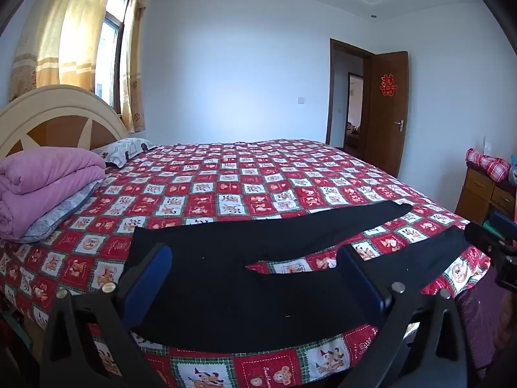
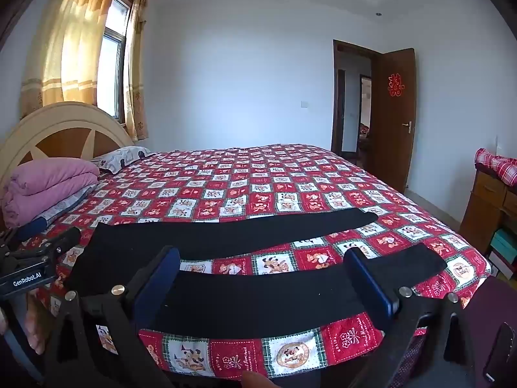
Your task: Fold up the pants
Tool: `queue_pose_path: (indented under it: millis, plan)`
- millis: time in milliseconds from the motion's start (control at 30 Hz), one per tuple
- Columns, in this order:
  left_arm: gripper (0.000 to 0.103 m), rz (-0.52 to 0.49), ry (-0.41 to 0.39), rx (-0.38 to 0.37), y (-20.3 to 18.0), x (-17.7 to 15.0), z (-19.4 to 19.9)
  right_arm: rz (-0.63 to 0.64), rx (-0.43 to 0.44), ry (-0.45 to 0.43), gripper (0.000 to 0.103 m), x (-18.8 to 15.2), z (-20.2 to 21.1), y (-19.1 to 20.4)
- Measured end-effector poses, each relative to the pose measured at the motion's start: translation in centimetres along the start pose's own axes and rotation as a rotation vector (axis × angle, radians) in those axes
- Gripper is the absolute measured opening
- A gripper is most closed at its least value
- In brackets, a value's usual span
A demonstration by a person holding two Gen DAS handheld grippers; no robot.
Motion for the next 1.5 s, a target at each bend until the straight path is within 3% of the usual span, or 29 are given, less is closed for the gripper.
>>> queue_pose_path:
  millis: [333, 1500]
  plan:
    - [0.103, -0.006, -0.034, 0.017, 0.4, 0.2, 0.5, 0.000, -0.004, 0.003, 0.102, -0.2, -0.3, 0.1]
    - [0.103, 0.023, -0.027, 0.027, 1.4, 0.0, 0.1, 0.017, 0.011, 0.015, 0.102, -0.7, -0.6, 0.5]
Point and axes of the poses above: each gripper's, at about its wrist camera, not at the fingertips, and z roughly against the way its jaws point, y to its left, x to its top, the point moved 10 cm from there along -z, roughly the way its jaws point, and after that the axes turned 12 degrees about y, right-handed, at the moved point
